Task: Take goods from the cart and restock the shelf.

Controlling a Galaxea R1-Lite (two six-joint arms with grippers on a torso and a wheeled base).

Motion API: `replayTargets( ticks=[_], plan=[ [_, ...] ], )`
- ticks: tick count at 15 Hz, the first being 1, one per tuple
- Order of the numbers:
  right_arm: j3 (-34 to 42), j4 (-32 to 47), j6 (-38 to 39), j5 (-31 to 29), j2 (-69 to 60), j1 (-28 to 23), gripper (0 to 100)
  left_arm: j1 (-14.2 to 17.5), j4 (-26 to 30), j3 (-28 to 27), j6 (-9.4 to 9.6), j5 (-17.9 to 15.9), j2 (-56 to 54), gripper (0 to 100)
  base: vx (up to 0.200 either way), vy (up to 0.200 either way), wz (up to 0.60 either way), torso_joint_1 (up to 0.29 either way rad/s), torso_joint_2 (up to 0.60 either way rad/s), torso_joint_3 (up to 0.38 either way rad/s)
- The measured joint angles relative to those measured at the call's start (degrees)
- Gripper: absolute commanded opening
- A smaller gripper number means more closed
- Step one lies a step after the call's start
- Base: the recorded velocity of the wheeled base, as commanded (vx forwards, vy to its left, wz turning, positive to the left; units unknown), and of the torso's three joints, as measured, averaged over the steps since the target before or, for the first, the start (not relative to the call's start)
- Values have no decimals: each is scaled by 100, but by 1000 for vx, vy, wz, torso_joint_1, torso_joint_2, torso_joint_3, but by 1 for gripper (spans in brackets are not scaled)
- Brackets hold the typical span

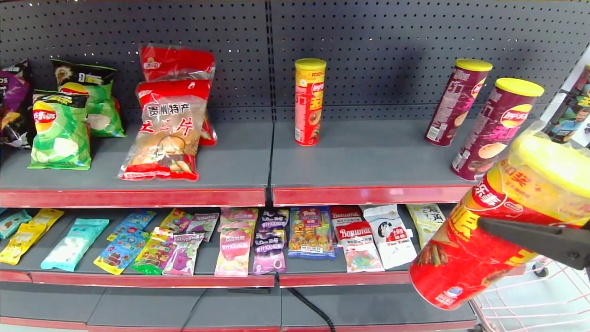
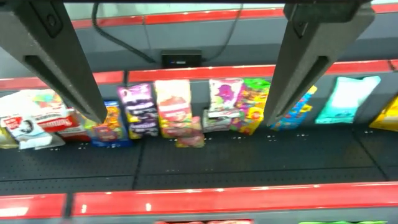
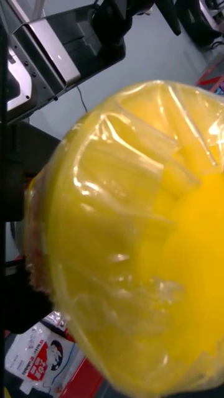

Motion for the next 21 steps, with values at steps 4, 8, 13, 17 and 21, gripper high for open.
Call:
replayTargets(
  ticks=[4,8,13,17,21],
  plan=[
    [50,-2,2,5,-35,1,0,0,-4,0,-6,2,0,100,0,0,0,0,0,0],
    [88,0,0,2,-85,9,0,-4,-1,0,-4,0,-2,100,50,0,0,2,1,2],
    [173,9,0,-2,-163,4,0,0,-1,0,-2,0,0,100,200,0,0,2,0,7],
    [165,2,0,0,-171,9,0,2,-1,0,0,0,-2,100,200,0,0,4,4,2],
    [149,0,0,-4,-171,6,0,-2,-1,0,-6,0,0,100,0,0,0,0,0,0]
  ],
)
